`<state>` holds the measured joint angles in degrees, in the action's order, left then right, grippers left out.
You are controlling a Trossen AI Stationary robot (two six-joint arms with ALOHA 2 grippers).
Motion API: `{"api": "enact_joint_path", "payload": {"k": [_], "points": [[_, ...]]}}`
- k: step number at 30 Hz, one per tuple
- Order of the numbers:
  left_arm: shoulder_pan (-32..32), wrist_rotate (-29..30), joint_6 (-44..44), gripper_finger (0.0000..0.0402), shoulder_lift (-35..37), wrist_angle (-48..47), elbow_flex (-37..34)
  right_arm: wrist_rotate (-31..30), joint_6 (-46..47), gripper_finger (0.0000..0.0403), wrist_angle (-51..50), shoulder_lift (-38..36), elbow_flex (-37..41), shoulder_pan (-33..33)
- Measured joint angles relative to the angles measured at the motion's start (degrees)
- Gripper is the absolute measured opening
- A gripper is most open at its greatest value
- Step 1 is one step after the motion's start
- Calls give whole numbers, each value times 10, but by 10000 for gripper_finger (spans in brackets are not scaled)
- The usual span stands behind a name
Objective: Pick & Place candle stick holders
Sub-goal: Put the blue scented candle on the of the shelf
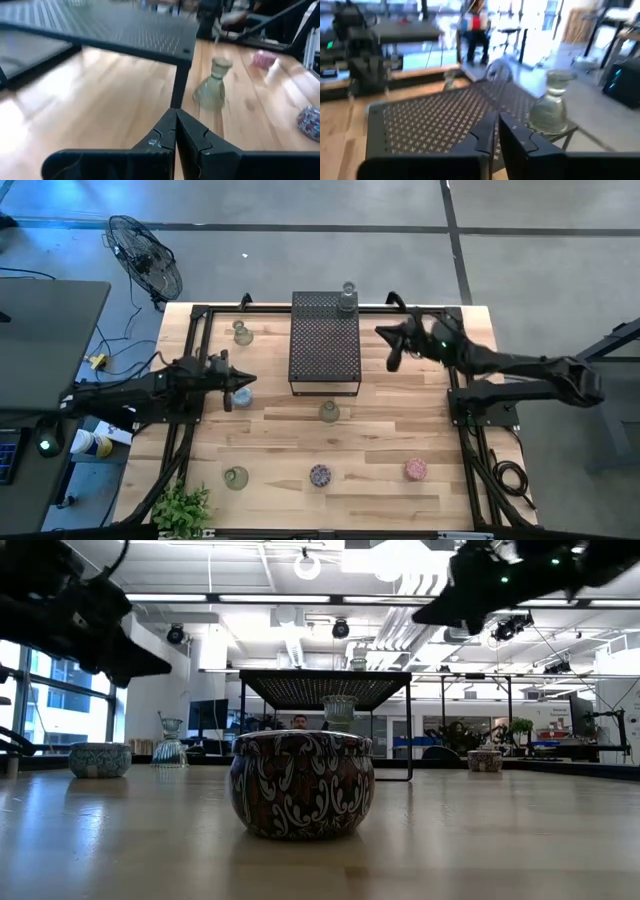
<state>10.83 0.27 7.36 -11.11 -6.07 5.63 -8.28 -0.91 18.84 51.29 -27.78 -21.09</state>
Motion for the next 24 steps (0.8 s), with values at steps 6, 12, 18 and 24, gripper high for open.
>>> {"api": "enact_joint_path", "payload": {"k": [6,12,18,24], "points": [[0,26,50,0,-119,-106,85,-44,0,23,65,-45,67,31],[0,20,141,9,-239,-256,185,-51,-9,3,78,-48,71,47],[0,28,174,64,-334,-339,262,-51,-10,7,80,-47,71,61],[0,45,196,162,-426,-424,329,-51,-21,3,79,-40,71,75]]}}
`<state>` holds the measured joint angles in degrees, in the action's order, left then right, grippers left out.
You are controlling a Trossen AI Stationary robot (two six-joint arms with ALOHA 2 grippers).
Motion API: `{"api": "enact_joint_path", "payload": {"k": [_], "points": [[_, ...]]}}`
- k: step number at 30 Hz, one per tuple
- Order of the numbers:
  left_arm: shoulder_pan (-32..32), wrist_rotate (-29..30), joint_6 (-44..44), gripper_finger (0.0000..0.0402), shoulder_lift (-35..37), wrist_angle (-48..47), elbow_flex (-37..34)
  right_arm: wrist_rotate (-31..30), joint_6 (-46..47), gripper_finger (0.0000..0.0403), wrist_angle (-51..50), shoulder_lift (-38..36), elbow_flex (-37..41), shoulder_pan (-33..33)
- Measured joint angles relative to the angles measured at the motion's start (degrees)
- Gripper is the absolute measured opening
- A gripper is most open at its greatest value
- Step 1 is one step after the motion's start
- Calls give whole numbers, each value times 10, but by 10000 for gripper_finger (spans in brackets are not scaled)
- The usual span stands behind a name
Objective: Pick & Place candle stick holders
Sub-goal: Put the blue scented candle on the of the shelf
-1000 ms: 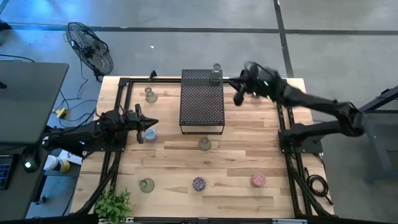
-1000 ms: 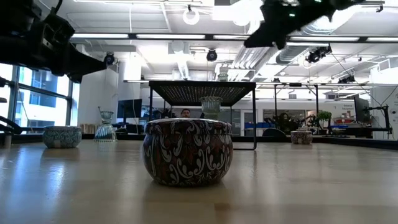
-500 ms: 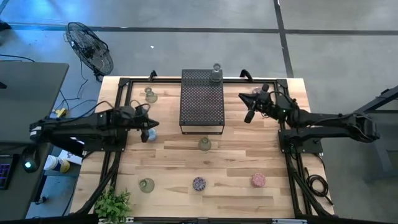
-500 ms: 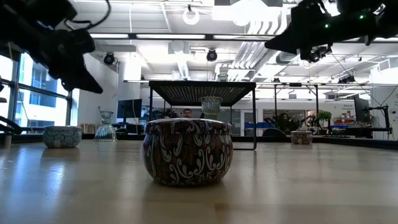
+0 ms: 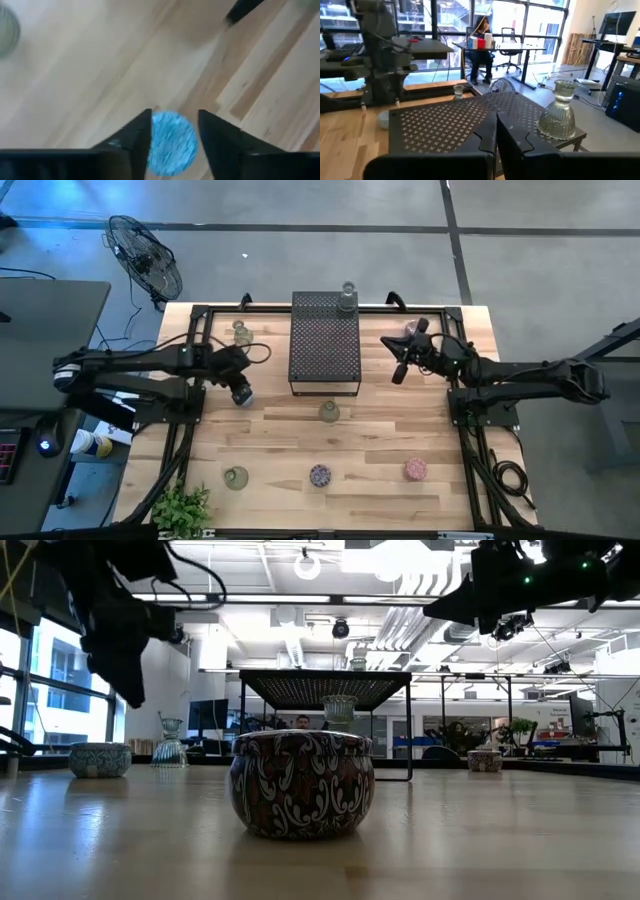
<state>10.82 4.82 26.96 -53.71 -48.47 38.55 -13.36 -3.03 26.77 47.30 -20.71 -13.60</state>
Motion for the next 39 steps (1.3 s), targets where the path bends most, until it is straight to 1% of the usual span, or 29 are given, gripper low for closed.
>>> {"api": "enact_joint_path", "payload": {"k": [3,9,12,15,19,21,25,30,34,39], "points": [[-8,0,15,218,-46,-17,20,0,0,4,-3,0,0,3],[-42,2,20,327,-125,-41,32,0,-4,1,-12,0,0,5],[-57,2,34,367,-149,-42,31,0,-4,1,-12,0,0,5],[-62,0,44,392,-161,-49,31,2,-4,1,-14,0,0,5],[-60,8,52,397,-167,-57,31,2,-4,1,-16,0,0,5],[-60,8,52,397,-167,-41,25,2,-4,1,-16,0,0,5],[-60,-7,61,398,-167,-10,-3,2,-4,2,-17,0,0,5],[-60,2,70,395,-167,9,-35,2,-4,2,-17,0,0,5],[-60,-1,67,374,-167,25,-39,2,-4,1,-17,0,0,5],[-60,18,57,324,-167,35,-39,2,-4,2,-17,0,0,5]]}}
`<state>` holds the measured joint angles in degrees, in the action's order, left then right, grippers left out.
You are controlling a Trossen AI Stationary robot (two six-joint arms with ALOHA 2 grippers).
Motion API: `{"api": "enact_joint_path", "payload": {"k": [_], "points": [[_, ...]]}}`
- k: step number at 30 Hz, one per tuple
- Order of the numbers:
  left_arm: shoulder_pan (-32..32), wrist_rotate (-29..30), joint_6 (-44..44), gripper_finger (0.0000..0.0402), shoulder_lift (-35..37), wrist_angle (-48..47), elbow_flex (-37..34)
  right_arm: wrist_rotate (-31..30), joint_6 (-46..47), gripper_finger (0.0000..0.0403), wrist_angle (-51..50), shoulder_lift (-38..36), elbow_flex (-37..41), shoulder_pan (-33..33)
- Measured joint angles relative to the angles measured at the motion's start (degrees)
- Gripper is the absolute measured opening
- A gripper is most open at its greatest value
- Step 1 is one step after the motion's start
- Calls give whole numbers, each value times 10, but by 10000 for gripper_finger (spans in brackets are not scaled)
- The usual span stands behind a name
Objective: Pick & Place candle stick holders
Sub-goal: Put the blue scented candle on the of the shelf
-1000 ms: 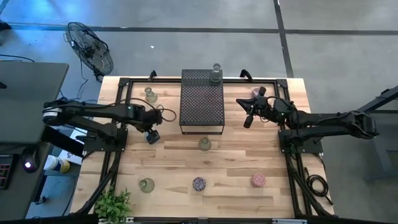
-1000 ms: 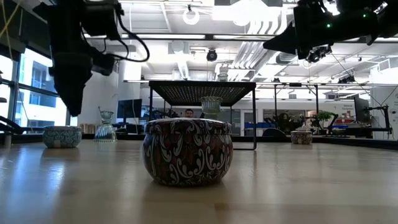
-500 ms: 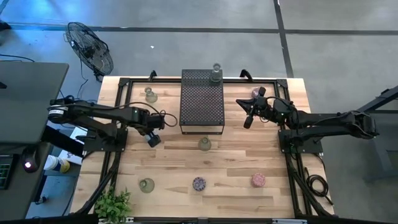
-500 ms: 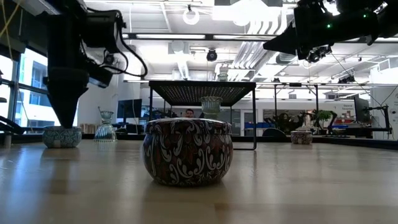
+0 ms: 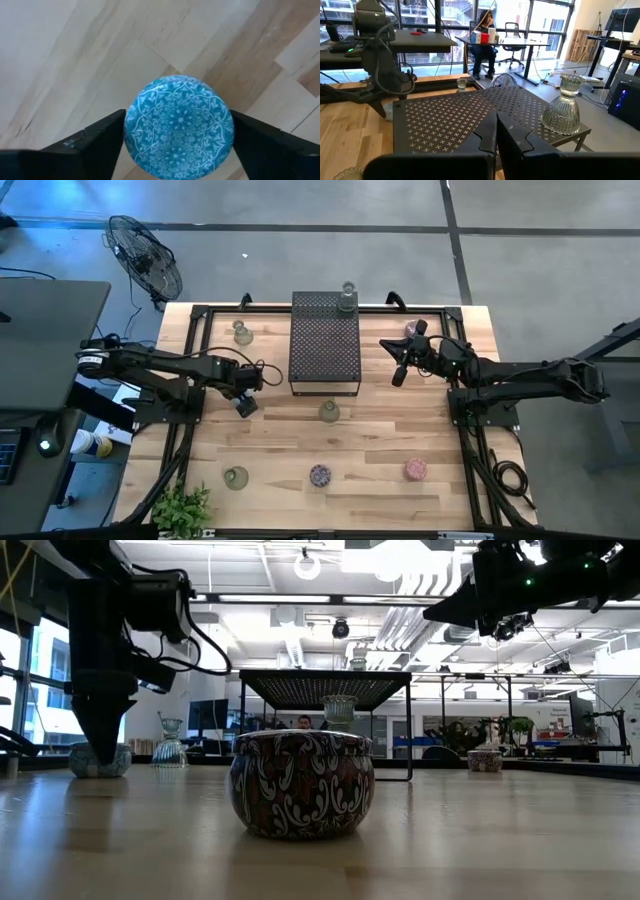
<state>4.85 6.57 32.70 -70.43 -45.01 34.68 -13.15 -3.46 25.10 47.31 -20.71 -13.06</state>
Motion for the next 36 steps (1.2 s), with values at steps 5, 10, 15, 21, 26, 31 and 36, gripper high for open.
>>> {"api": "enact_joint_path", "payload": {"k": [5,10,15,21,26,31,36], "points": [[0,-9,-4,283,1,0,0,0,0,2,0,0,0,0],[0,-4,-5,285,1,-39,15,0,0,1,-1,0,0,0],[1,29,-18,296,9,-111,93,0,0,1,-1,0,0,0],[55,67,-78,288,10,-172,240,-2,0,2,-1,0,0,0],[153,61,-153,288,-17,-168,371,0,0,1,-1,0,0,0],[231,14,-227,287,-112,-168,502,0,0,1,-1,0,0,0],[273,-26,-284,287,-243,-169,636,0,0,1,-2,0,0,0]]}}
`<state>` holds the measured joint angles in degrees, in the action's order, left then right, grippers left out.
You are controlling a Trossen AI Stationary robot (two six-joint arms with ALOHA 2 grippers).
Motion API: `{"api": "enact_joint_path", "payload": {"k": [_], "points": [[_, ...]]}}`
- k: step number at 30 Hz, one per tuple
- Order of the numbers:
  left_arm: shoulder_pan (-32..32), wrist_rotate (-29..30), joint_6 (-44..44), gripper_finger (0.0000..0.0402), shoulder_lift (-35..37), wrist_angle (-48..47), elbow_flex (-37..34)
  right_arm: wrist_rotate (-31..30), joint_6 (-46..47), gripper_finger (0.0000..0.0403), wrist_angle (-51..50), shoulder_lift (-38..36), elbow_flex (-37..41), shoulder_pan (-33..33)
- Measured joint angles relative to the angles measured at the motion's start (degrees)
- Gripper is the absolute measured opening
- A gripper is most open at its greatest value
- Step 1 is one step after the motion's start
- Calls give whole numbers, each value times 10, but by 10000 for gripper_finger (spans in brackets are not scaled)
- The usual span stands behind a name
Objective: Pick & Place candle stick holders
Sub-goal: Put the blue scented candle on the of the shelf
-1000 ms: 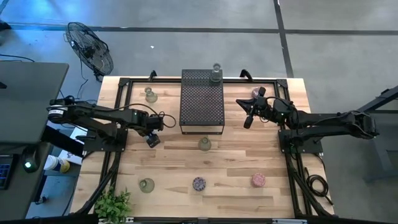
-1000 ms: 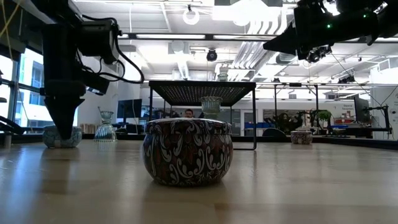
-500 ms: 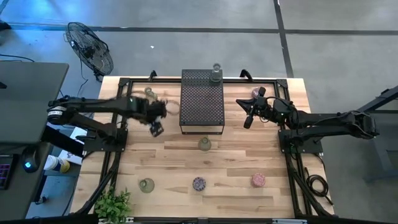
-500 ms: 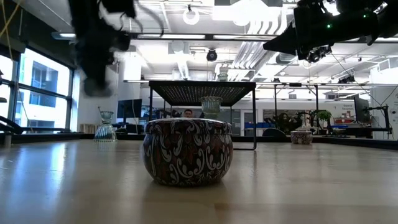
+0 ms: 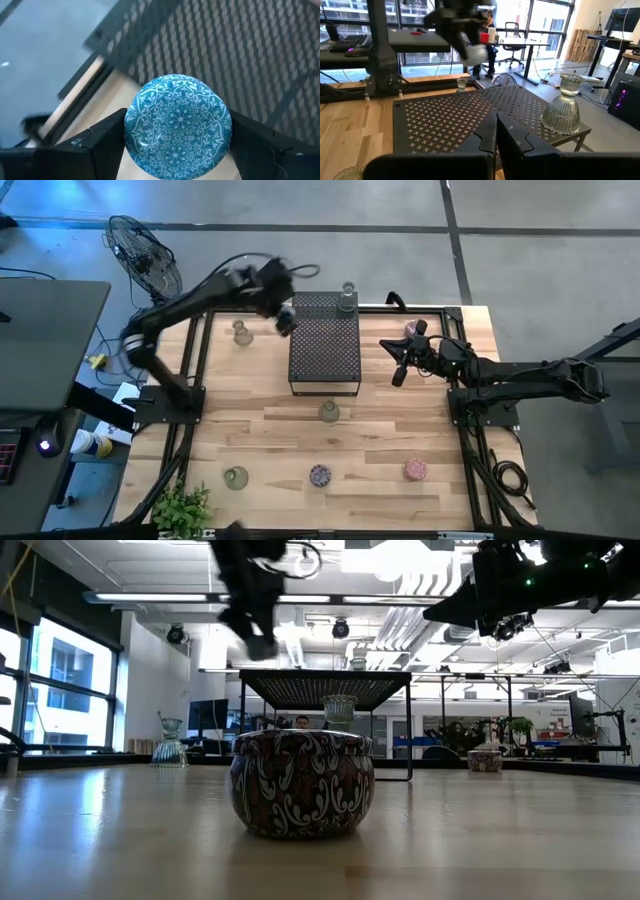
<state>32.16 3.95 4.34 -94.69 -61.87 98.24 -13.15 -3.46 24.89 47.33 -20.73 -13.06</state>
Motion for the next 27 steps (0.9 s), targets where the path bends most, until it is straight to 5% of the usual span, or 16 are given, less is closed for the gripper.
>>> {"api": "enact_joint_path", "payload": {"k": [12,27], "points": [[25,-34,-45,287,-227,-3,225,0,-6,2,-10,0,0,0],[47,1,-41,291,-262,-32,248,0,-11,2,-9,0,0,0]]}}
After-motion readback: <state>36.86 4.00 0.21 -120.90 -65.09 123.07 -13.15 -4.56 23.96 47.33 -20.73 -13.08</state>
